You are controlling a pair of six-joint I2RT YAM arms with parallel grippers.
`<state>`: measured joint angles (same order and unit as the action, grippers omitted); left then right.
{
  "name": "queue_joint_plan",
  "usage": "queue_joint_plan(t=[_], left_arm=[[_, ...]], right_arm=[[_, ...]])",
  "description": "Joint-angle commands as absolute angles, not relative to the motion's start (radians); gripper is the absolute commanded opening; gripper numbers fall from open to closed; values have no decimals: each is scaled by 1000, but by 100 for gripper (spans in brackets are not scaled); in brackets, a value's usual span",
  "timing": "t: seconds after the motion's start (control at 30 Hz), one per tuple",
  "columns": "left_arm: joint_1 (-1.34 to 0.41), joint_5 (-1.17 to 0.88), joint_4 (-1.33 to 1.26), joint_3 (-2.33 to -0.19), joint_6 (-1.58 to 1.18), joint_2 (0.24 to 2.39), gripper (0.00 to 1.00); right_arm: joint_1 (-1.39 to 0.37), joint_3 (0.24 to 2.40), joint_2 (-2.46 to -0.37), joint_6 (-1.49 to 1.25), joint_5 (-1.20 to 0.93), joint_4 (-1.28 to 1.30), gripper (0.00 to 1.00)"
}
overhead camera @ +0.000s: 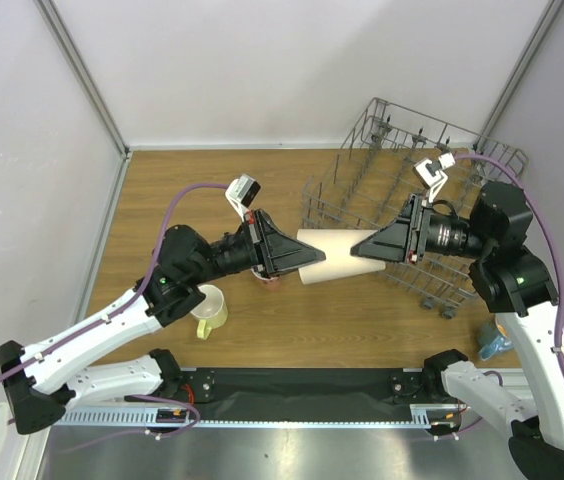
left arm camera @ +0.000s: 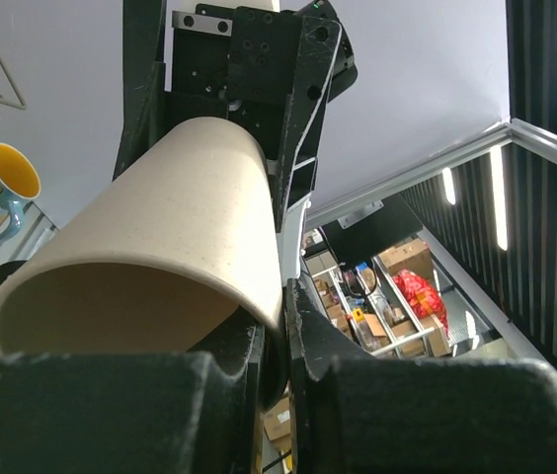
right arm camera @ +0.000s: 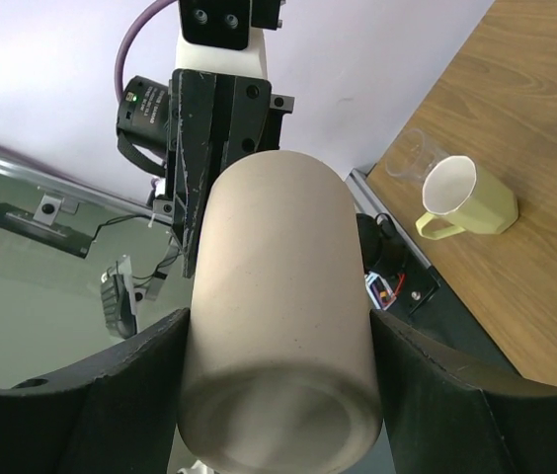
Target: Load the cups into the dish rack
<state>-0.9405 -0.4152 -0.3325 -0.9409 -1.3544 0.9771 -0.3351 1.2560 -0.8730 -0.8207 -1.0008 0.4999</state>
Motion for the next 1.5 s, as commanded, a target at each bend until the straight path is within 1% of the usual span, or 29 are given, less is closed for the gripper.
queue_joint_plan(t=[0.0, 0.03, 0.07, 0.1, 0.13, 0.17, 0.2, 0.23, 0.27, 0.3, 0.33, 0.4, 0.43, 0.47, 0.5, 0.6, 0.67, 0.73, 0.77, 0.8, 0.83, 0.87, 0.9, 0.97, 1.1, 1.2, 1.23, 1.37, 1.47], left_arm=[[-922, -413, -364, -980, -1354, 992, 0], [-919, -420, -367, -980, -1361, 996, 0], [-917, -426, -368, -982, -1362, 999, 0], [-917, -429, -365, -980, -1365, 1003, 7], [-914, -431, -364, -979, -1371, 1005, 17], [-913, -428, -361, -974, -1371, 1003, 28], [-911, -423, -347, -962, -1374, 997, 48], [-902, -419, -336, -956, -1374, 980, 58], [-896, -405, -319, -948, -1370, 968, 66], [-890, -393, -295, -937, -1364, 954, 79], [-881, -384, -220, -934, -1338, 936, 88], [-842, -361, -122, -942, -1290, 882, 100], [-827, -351, -50, -949, -1240, 867, 100], [-792, -336, 89, -959, -1212, 850, 100], [-775, -301, 169, -982, -1151, 815, 100], [-716, -241, 374, -1024, -1012, 778, 100], [-695, -227, 507, -1057, -950, 776, 100], [-695, -235, 560, -1091, -860, 773, 98], [-695, -230, 587, -1100, -833, 772, 98], [-695, -221, 648, -1121, -777, 770, 98], [-693, -198, 672, -1133, -752, 767, 98], [-693, -192, 687, -1144, -732, 764, 98], [-693, -189, 693, -1147, -700, 759, 98], [-693, -178, 695, -1147, -680, 749, 98], [-692, -137, 741, -1173, -623, 747, 98], [-689, -103, 804, -1196, -582, 741, 98], [-689, -94, 817, -1201, -575, 738, 98], [-683, -51, 837, -1235, -542, 724, 100], [-680, -23, 844, -1252, -514, 724, 100]], right_arm=[[-341, 1249, -861, -865, -1089, 440, 53], [-342, 1249, -862, -867, -1100, 433, 31], [-341, 1250, -862, -867, -1101, 436, 19], [-341, 1262, -865, -864, -1103, 442, 7], [-339, 1269, -871, -850, -1101, 466, 0], [-341, 1279, -876, -838, -1088, 488, 0], [-341, 1290, -880, -819, -1075, 514, 0], [-339, 1316, -891, -790, -1062, 562, 0], [-336, 1330, -897, -772, -1043, 595, 0], [-334, 1345, -906, -756, -1004, 624, 0], [-333, 1380, -913, -741, -982, 687, 0], [-321, 1417, -939, -693, -904, 748, 0], [-315, 1434, -949, -681, -870, 773, 0], [-308, 1478, -965, -655, -835, 837, 0], [-302, 1500, -991, -641, -760, 866, 0], [-284, 1586, -1049, -611, -619, 960, 0], [-265, 1649, -1090, -615, -485, 1035, 0], [-256, 1768, -1156, -612, -392, 1112, 0], [-255, 1801, -1179, -611, -267, 1133, 0], [-253, 1878, -1201, -603, -223, 1153, 0], [-246, 1922, -1263, -595, -159, 1233, 0], [-239, 1972, -1294, -594, -61, 1271, 0], [-236, 2052, -1322, -586, -10, 1307, 0], [-229, 2127, -1400, -580, 143, 1394, 0], [-180, 2235, -1505, -551, 245, 1495, 0], [-111, 2197, -1522, -541, 223, 1520, 0], [-98, 2145, -1520, -546, 225, 1520, 0], [-83, 1993, -1502, -551, 273, 1519, 0], [-80, 1925, -1488, -548, 279, 1496, 0]])
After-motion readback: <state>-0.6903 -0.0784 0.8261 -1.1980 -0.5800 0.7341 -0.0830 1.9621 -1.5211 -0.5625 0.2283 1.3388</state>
